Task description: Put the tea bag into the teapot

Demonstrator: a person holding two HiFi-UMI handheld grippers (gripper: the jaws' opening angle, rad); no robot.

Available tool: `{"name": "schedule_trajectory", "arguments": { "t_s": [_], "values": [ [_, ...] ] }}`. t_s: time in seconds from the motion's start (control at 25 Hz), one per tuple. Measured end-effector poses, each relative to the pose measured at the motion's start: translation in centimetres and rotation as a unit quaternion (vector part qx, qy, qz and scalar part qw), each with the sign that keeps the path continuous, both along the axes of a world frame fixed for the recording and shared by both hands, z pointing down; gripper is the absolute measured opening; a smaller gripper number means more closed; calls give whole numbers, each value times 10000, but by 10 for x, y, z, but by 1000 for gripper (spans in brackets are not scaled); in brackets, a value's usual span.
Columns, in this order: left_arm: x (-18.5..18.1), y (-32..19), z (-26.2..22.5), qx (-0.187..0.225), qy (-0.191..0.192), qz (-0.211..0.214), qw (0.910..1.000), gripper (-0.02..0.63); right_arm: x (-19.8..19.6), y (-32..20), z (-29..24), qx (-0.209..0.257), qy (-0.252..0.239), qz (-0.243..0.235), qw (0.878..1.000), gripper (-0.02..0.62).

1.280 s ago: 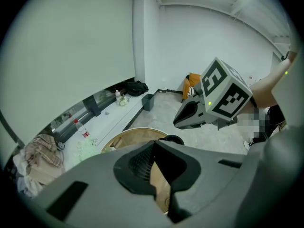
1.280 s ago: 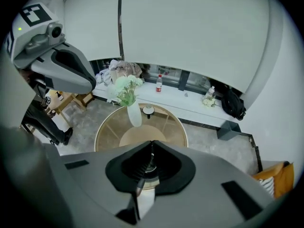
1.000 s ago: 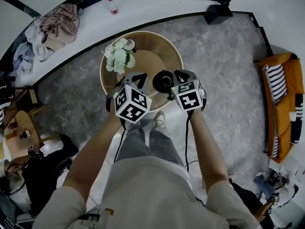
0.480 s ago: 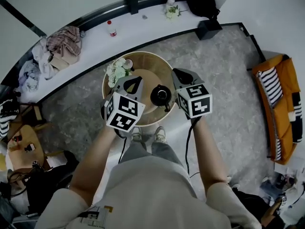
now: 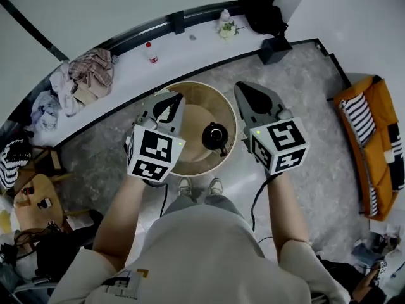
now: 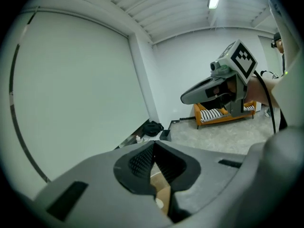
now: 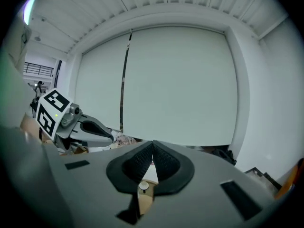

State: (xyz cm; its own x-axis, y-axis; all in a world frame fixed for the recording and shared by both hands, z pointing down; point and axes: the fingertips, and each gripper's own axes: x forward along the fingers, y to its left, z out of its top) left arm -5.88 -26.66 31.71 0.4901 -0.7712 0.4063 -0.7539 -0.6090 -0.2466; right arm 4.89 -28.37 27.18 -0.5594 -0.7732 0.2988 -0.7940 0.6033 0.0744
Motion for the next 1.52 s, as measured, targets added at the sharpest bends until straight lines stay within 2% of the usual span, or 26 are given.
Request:
{"name": "schedule_trajectory", "arguments": {
  "t_s": [0.2, 0.6, 0.84, 0.96, 1.52],
  "values": [
    [-6, 10, -46, 429, 280, -144, 9986, 8, 5, 17, -41, 604, 41, 33, 9982, 8],
    [-10, 42, -124, 1211, 855, -19, 9889, 8, 7, 64, -108, 1281, -292, -134, 9912, 8],
    [-7, 59, -142, 1475, 848, -6, 9854, 8, 8, 90, -135, 1554, -629, -258, 9855, 8],
    [-4, 64, -142, 1611, 676, 45, 9846, 8, 10, 97, -137, 1606, -707, -284, 9841, 6],
    [5, 79, -124, 1566, 402, 121, 9868, 8, 9, 119, -120, 1465, -792, -432, 9851, 6]
  ]
}}
